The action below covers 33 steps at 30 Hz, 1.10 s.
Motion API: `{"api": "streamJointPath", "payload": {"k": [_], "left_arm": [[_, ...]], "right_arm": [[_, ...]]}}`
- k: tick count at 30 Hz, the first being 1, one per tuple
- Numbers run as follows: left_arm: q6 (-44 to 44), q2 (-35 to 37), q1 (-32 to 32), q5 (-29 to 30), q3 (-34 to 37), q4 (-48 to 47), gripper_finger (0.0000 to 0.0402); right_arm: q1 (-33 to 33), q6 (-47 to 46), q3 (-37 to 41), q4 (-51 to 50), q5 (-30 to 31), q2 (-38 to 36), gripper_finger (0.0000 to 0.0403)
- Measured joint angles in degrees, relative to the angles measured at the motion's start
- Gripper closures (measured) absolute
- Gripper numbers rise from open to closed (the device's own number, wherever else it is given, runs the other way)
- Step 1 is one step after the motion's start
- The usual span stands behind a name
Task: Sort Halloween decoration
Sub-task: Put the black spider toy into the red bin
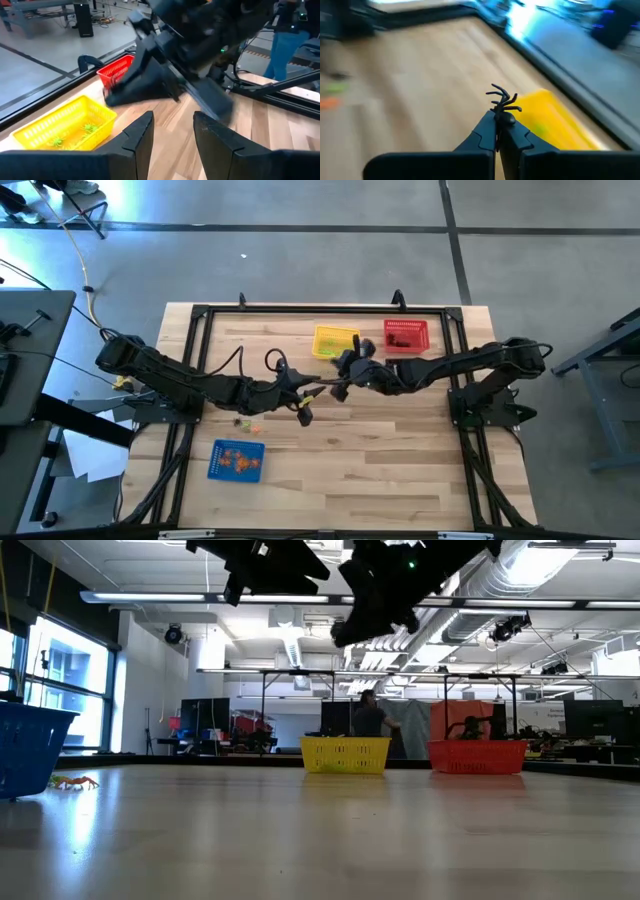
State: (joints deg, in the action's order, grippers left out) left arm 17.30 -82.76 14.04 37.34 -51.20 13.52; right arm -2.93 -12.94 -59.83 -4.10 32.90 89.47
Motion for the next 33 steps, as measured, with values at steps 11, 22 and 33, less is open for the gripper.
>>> {"api": "streamJointPath", "payload": {"k": [11, 22, 33], "left_arm": [[0.02, 0.0, 0.07, 0.27, 0.0, -3.51, 0.0274], [0.18, 0.0, 0.14, 0.37, 0.0, -4.83, 0.0274], [0.52, 0.0, 0.59, 0.18, 0.0, -5.25, 0.0274]], "right_arm": [[13.14, -16.5, 0.66, -45.75, 8.05, -5.04, 0.0403], [40.35, -1.14, 9.73, -31.77, -17.51, -6.23, 0.0403], [46.48, 1.0, 10.08, -30.39, -20.97, -6.23, 0.0384]]}}
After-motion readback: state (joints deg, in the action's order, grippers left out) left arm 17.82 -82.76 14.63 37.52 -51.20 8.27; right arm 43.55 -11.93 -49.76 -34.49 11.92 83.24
